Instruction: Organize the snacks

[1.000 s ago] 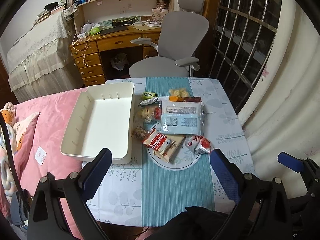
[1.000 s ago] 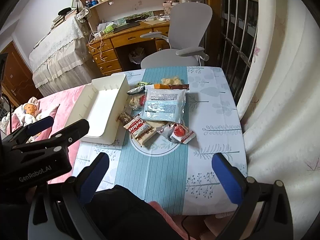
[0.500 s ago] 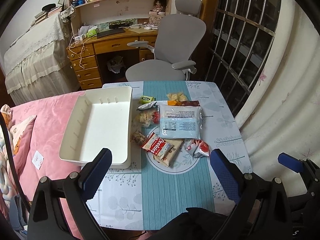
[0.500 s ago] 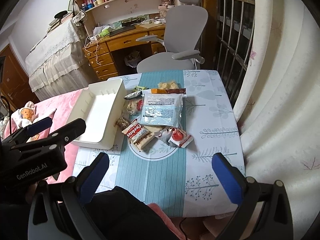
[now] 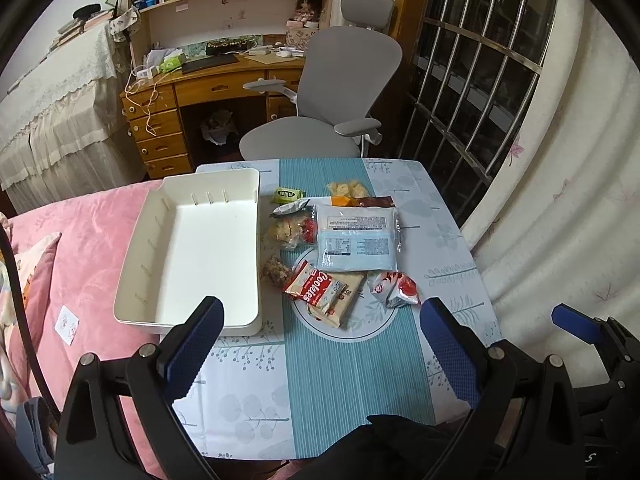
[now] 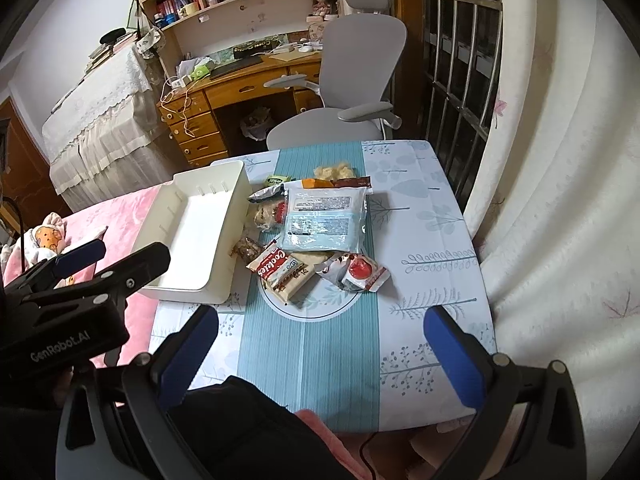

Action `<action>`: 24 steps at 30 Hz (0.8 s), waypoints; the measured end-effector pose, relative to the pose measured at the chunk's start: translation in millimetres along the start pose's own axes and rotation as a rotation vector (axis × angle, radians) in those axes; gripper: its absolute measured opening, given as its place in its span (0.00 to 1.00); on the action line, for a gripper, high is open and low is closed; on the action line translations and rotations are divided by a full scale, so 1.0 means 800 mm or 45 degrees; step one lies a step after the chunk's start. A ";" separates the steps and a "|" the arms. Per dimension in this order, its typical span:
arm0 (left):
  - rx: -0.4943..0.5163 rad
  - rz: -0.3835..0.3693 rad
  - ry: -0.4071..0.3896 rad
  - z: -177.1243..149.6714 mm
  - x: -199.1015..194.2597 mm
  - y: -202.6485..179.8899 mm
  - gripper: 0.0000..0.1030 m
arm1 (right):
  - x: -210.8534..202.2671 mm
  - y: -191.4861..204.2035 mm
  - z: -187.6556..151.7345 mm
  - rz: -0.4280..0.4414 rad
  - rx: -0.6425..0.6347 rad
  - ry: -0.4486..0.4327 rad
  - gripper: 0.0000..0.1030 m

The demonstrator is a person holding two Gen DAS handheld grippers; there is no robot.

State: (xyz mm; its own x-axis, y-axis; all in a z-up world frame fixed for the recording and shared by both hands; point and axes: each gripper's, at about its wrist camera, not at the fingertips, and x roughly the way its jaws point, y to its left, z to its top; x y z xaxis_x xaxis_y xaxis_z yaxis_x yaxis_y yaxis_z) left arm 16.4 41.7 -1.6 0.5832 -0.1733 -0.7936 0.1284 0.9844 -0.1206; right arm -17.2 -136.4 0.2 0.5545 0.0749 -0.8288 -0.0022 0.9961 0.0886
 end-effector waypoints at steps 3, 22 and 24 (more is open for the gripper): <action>0.001 -0.021 0.017 -0.003 0.004 0.007 0.96 | 0.002 0.004 -0.003 -0.020 0.011 -0.006 1.00; -0.139 -0.001 0.306 -0.010 0.094 0.022 0.96 | 0.043 -0.006 -0.016 -0.126 -0.122 -0.043 1.00; -0.152 0.016 0.339 -0.005 0.109 0.018 0.96 | 0.053 -0.012 -0.015 -0.121 -0.139 -0.046 1.00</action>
State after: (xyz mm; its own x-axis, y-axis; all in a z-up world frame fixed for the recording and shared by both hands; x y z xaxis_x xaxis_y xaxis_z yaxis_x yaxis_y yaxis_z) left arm 65.7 40.6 -75.1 0.3513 -0.1625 -0.9220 0.0179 0.9858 -0.1670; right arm -3.2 -142.4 -42.6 0.5863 -0.0201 -0.8098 -0.0377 0.9979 -0.0520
